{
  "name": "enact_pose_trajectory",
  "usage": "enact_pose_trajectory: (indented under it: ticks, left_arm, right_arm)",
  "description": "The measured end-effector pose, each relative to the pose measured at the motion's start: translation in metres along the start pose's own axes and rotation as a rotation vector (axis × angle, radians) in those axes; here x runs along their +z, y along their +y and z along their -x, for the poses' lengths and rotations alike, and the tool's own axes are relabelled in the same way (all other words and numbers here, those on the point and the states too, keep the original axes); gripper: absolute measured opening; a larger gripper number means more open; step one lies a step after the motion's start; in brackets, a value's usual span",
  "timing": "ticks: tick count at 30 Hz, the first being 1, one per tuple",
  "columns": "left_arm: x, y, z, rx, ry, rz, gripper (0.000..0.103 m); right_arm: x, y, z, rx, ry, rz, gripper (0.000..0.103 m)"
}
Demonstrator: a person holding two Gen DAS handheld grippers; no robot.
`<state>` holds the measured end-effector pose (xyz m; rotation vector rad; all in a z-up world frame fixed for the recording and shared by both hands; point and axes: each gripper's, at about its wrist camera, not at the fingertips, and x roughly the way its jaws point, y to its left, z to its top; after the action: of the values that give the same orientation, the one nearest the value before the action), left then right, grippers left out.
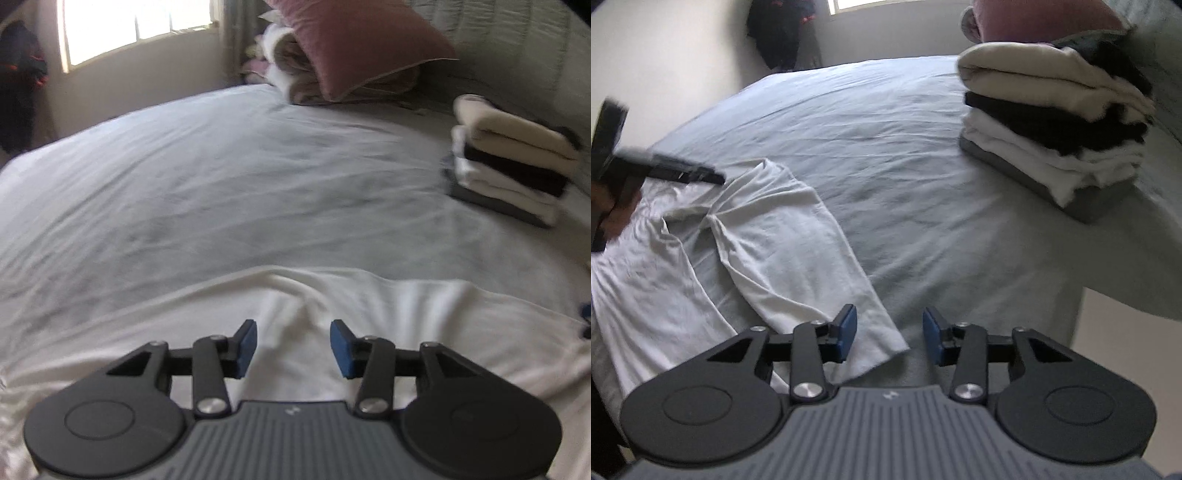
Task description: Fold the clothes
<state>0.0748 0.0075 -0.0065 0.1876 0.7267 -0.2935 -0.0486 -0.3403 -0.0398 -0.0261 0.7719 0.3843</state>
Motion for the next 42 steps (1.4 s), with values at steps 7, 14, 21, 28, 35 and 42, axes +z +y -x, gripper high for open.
enact_pose_trajectory:
  ticks: [7,14,21,28,35,42]
  left_arm:
    - [0.007,0.038,-0.039,0.084,-0.011,-0.025,0.045]
    - [0.002,0.066,-0.05,0.003,-0.029,-0.034,0.046]
    - [-0.003,0.068,-0.052,-0.04,-0.052,-0.08,0.044]
    - [0.001,0.054,-0.054,-0.011,-0.081,-0.102,0.0]
    - [0.003,0.051,-0.061,0.074,-0.096,-0.068,0.001]
    - [0.001,0.043,-0.063,0.124,-0.1,-0.098,0.005]
  right_arm:
    - [0.001,0.025,-0.014,-0.062,0.026,0.135,0.003]
    - [0.03,0.023,-0.024,-0.252,0.107,0.282,0.002]
    - [0.08,0.0,-0.053,-0.491,0.162,0.403,0.002]
    - [0.107,-0.01,-0.085,-0.656,0.125,0.483,0.002]
    - [0.119,-0.018,-0.114,-0.739,0.049,0.449,0.002]
    - [0.111,-0.015,-0.14,-0.827,-0.022,0.502,0.002]
